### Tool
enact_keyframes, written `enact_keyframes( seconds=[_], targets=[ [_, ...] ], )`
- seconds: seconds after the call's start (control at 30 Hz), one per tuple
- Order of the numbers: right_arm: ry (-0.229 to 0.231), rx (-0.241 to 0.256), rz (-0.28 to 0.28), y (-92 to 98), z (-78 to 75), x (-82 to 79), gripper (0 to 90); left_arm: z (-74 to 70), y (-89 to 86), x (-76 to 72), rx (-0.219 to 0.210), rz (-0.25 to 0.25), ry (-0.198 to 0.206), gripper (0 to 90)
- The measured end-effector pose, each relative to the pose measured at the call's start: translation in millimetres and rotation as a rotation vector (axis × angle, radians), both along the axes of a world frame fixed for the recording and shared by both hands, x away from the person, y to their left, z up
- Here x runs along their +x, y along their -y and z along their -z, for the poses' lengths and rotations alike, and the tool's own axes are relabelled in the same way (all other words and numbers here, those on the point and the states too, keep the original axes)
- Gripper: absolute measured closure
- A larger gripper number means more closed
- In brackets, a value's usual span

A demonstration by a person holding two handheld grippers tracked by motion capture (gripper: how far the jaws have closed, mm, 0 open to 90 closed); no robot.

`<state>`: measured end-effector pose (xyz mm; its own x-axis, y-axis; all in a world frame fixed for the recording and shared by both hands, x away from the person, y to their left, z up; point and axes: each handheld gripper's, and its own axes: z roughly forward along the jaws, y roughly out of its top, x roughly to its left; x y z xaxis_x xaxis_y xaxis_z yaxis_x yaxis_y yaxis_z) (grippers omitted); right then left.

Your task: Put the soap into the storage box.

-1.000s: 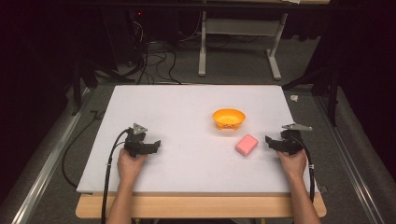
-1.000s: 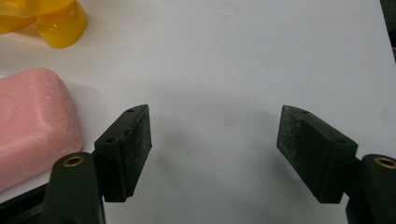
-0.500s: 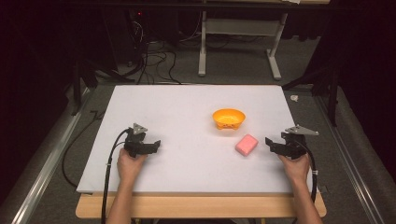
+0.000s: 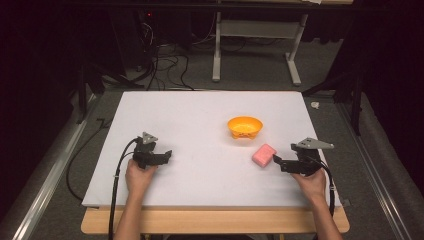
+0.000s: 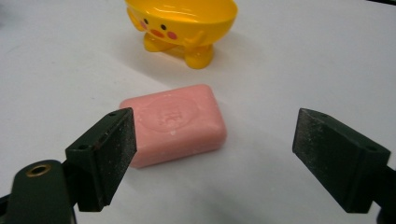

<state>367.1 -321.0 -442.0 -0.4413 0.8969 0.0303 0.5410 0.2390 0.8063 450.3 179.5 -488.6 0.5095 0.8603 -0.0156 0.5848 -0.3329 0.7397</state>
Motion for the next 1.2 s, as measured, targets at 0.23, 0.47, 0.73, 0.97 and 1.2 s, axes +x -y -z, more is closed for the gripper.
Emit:
enact_keyframes(
  seconds=[0.23, 0.47, 0.73, 0.97, 1.2],
  targets=[
    [0.015, -0.001, -0.042, -13.0, -1.7, 2.0, 12.6, 0.0, -0.1, 0.1, -0.001, -0.001, 0.000, 20.4],
    [-0.009, -0.018, -0.072, -23.1, 3.2, 7.0, 12.0, 0.0, -0.2, 0.1, -0.001, -0.002, -0.001, 20.4],
    [-0.016, -0.034, -0.097, -32.1, 7.9, 11.9, 11.8, 0.0, -0.2, 0.1, -0.001, -0.004, -0.001, 20.4],
    [-0.023, -0.040, -0.110, -37.7, 12.5, 17.8, 11.8, 0.0, -0.2, 0.1, -0.001, -0.004, 0.000, 20.4],
    [-0.020, -0.070, -0.128, -44.7, 11.2, 26.6, 11.7, 0.0, -0.2, 0.1, 0.000, -0.004, 0.000, 20.4]
  ],
)
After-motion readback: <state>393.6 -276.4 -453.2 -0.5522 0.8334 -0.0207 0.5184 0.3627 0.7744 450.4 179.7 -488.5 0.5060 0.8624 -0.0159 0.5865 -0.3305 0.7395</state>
